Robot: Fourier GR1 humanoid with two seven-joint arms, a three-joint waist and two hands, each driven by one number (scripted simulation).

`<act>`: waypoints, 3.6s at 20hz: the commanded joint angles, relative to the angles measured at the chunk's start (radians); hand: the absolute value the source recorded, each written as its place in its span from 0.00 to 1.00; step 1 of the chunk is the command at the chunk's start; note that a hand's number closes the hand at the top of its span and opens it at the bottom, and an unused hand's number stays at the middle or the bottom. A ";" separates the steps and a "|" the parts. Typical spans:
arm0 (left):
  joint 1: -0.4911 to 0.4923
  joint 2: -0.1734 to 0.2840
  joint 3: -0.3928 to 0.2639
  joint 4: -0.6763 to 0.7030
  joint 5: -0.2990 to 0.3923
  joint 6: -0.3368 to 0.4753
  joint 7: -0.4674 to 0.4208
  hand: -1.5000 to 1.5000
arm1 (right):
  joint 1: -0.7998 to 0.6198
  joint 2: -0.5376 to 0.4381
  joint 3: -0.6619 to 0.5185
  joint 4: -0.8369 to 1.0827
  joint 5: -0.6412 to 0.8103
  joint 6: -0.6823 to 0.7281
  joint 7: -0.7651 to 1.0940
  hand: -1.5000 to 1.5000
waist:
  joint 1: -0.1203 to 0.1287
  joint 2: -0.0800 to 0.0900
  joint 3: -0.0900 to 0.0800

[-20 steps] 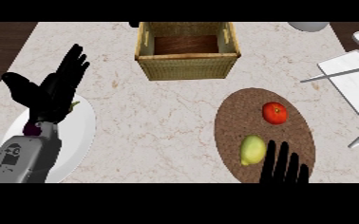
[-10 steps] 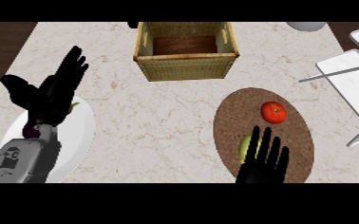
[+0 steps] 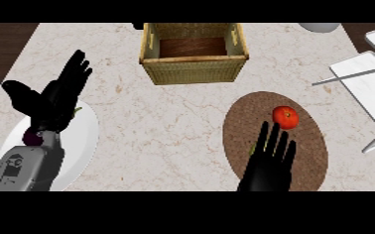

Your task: Pick the lemon from the placemat and place it in the tiered shelf

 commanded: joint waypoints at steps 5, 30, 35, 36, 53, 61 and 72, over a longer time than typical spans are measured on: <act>-0.025 0.018 0.040 0.010 0.013 -0.049 0.026 0.50 | -0.093 0.004 -0.179 0.107 -0.112 -0.090 -0.025 0.00 | -0.001 0.001 0.000; -0.016 -0.028 0.046 -0.044 -0.039 -0.033 0.051 0.50 | 0.070 -0.037 0.186 -0.032 -0.368 0.058 -0.527 1.00 | 0.013 -0.004 0.001; -0.003 -0.058 0.024 -0.029 -0.073 0.000 0.041 0.50 | 0.124 -0.004 0.215 -0.373 -0.484 0.000 -0.554 1.00 | -0.020 -0.008 0.001; 0.000 -0.032 0.048 -0.035 -0.037 -0.043 0.040 0.50 | 0.122 -0.036 0.159 -0.444 -0.523 0.007 -0.566 1.00 | -0.015 -0.006 0.001; 0.004 -0.026 0.067 -0.046 -0.038 -0.053 0.050 0.50 | -0.137 -0.038 -0.254 -0.990 -0.558 0.438 -0.306 1.00 | -0.012 -0.003 -0.001; 0.040 -0.021 0.084 -0.042 -0.034 -0.067 0.019 0.50 | -0.335 -0.037 -0.695 -0.862 -0.710 0.549 -0.344 1.00 | -0.015 -0.003 0.002; 0.013 -0.030 0.085 -0.038 -0.056 -0.032 0.053 0.50 | -0.502 -0.090 -1.232 -0.623 -0.954 0.590 -0.552 1.00 | -0.044 -0.010 0.005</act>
